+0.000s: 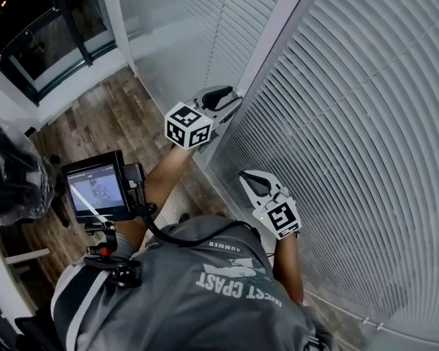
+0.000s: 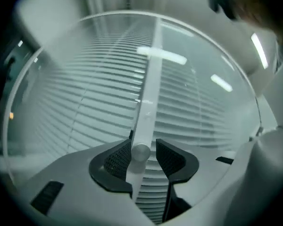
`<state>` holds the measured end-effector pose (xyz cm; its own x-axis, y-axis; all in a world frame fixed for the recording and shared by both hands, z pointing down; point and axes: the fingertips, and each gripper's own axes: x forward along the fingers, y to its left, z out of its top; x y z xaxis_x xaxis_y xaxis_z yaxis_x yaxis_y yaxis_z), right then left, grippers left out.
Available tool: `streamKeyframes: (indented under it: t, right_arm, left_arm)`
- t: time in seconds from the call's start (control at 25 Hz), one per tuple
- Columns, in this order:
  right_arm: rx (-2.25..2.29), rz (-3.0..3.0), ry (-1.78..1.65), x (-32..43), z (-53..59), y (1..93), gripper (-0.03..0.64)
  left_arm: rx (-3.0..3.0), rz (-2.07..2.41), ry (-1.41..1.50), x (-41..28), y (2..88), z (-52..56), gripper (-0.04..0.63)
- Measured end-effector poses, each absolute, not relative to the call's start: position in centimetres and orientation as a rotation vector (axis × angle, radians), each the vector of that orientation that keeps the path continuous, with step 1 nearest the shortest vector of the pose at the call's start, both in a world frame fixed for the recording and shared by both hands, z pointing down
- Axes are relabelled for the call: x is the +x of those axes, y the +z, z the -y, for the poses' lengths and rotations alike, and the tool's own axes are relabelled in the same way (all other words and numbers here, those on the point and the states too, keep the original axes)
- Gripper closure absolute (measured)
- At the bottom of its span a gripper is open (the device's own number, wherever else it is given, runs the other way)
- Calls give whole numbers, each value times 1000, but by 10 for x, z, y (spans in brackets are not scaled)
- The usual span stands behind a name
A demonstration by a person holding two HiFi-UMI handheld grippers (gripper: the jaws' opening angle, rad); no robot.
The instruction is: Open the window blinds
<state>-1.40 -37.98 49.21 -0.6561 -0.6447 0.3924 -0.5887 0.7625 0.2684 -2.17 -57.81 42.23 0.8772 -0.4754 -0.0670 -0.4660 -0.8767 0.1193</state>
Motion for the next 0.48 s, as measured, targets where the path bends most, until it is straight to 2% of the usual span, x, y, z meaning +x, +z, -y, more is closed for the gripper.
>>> streamKeyframes:
  t: [0.08,0.36,0.48]
  right_arm:
    - [929,2479,-157,-13,379,492,612]
    - [921,2489,-152,-17,378,495,611]
    - [924,2486,-143,-15,379,496,612]
  left_arm:
    - [2781,652,-249,-24,424,583,442]
    - [2802,681,-203,-16,430,586,468]
    - [3126,905,101,-13,429,582,471]
